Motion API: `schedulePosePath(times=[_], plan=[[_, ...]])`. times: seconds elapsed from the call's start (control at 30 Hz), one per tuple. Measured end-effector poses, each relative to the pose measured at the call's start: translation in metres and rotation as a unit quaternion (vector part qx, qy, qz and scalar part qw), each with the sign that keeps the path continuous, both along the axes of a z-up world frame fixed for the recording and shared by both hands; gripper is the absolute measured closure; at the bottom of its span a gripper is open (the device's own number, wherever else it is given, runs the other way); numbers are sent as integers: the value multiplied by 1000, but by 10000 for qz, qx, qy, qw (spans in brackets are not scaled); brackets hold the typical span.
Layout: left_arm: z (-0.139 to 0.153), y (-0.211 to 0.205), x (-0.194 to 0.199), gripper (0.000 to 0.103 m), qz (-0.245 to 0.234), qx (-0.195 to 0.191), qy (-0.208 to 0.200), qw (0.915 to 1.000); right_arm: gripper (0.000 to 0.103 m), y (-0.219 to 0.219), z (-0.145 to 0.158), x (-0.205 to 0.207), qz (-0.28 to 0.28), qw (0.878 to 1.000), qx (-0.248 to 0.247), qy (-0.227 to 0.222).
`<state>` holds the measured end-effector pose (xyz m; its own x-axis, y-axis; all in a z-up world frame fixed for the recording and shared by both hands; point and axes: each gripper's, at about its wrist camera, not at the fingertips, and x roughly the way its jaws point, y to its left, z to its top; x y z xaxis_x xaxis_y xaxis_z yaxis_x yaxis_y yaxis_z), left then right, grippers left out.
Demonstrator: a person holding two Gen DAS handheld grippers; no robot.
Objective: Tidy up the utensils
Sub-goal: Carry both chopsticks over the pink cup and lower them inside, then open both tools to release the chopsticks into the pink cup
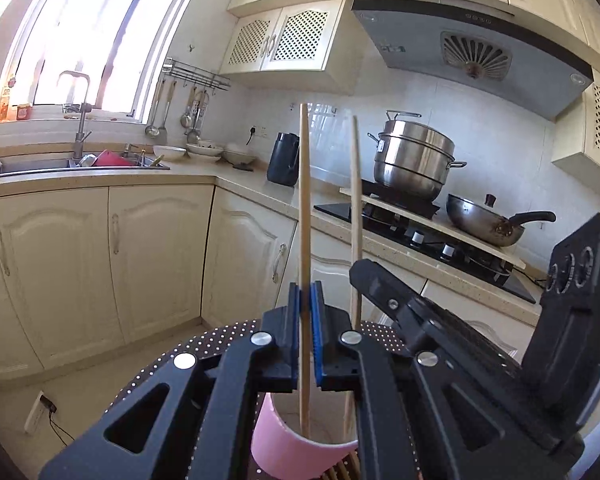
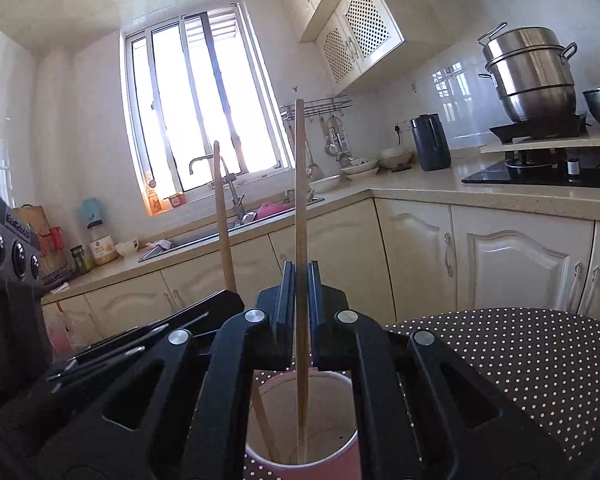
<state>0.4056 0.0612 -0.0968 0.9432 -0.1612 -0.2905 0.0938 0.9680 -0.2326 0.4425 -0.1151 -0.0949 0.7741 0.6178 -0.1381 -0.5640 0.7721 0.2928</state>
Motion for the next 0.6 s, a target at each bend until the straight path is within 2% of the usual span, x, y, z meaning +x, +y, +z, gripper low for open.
schedulePosePath(times=[0.3,0.6], plan=[[-5,-2,-10,97,-115,220,218,9995,96,3,-10,-28,183,9984,-542,6],[-13,-4,-16,96,-149,475,502,9975,96,7,-24,-34,193,9962,-794,290]])
